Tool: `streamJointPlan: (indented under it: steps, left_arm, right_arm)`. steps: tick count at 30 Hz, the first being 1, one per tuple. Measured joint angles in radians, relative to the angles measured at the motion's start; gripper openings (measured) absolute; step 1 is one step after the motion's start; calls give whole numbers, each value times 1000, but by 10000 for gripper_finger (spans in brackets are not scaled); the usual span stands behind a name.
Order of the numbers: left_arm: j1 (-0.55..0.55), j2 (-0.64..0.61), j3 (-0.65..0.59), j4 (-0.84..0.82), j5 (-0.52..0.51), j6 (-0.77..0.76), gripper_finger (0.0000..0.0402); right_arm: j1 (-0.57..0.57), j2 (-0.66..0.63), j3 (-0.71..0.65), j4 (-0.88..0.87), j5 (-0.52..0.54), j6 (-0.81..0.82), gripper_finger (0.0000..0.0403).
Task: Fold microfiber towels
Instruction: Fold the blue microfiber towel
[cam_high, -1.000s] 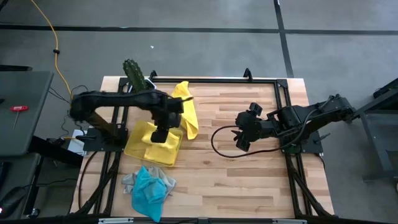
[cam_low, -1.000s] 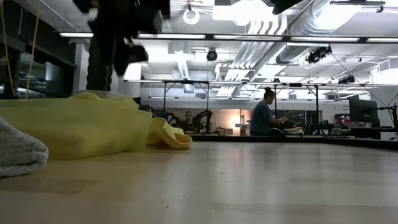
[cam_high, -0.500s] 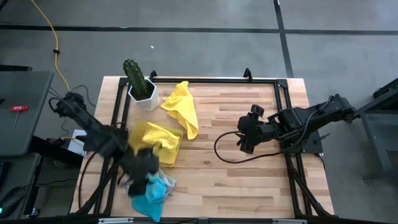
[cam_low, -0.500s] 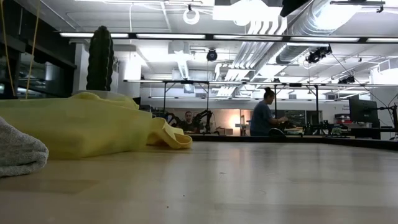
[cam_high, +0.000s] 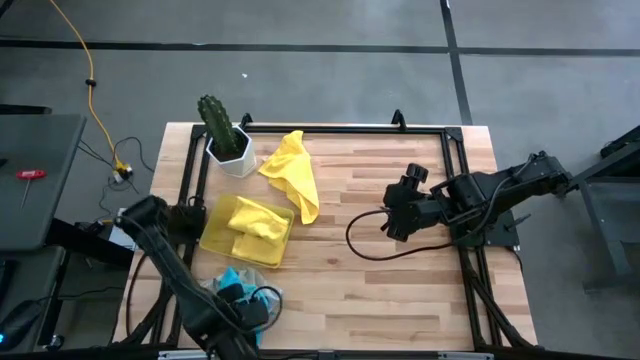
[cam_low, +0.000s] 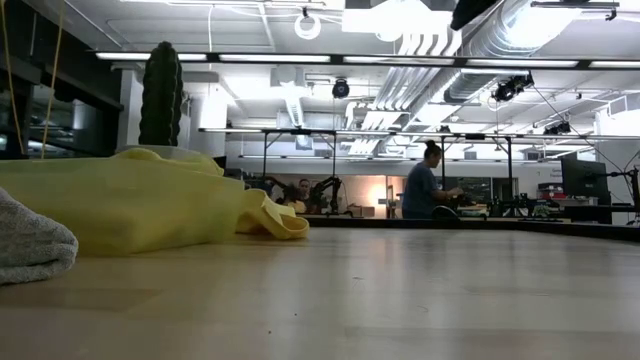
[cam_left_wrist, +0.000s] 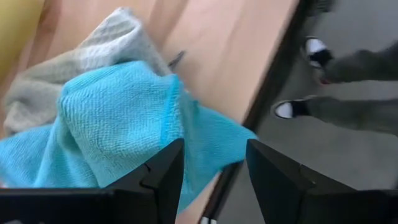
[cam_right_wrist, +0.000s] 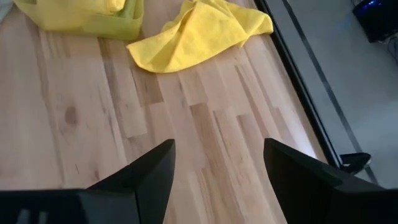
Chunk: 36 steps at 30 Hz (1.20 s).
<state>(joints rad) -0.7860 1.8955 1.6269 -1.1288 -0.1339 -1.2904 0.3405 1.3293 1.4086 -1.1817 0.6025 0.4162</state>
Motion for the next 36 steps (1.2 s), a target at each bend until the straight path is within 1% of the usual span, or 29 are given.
streamJointPlan:
  steps: [5, 8, 12, 15, 17, 19, 20, 21, 23, 26, 29, 31, 33, 36]
  left_arm:
    - [0, 72, 45, -116, -6, -93, 161]
    - [0, 84, 50, -150, -27, -138, 161]
    - [1, 90, 49, -244, -36, -187, 153]
    - [7, 90, 49, -302, -57, -197, 124]
    - [15, 90, 49, -305, -57, -159, 87]
    - [35, 88, 49, -276, -44, -98, 36]
    - [51, 83, 49, -246, -30, -67, 19]
    - [72, 74, 50, -217, -25, -41, 11]
    - [119, 54, 86, -186, -36, 36, 12]
    - [210, 28, 196, -176, -77, 204, 3]
    - [322, 22, 331, -169, -104, 424, 2]
    - [407, 20, 415, -131, -105, 581, 2]
    - [499, 19, 473, -60, -86, 723, 1]
    - [636, 19, 505, 88, -21, 894, 1]
  right_arm:
    - [0, 0, 0, -6, 17, -34, 236]
    - [0, 0, 0, -6, 17, -61, 236]
    - [0, 0, 0, -5, 17, -87, 236]
    - [0, 0, 0, -6, 22, -112, 236]
    - [0, 0, 0, -12, 23, -130, 236]
    - [0, -4, 0, -30, 23, -144, 236]
    - [0, -10, 0, -46, 22, -148, 236]
    - [0, -17, 0, -64, 20, -148, 236]
    - [7, -39, 0, -106, 1, -143, 236]
    - [24, -90, -1, -161, -22, -129, 236]
    - [47, -159, -1, -177, -62, -126, 236]
    - [63, -208, -1, -177, -89, -116, 236]
    - [76, -257, -1, -177, -102, -83, 236]
    - [93, -324, -1, -177, -103, -20, 236]
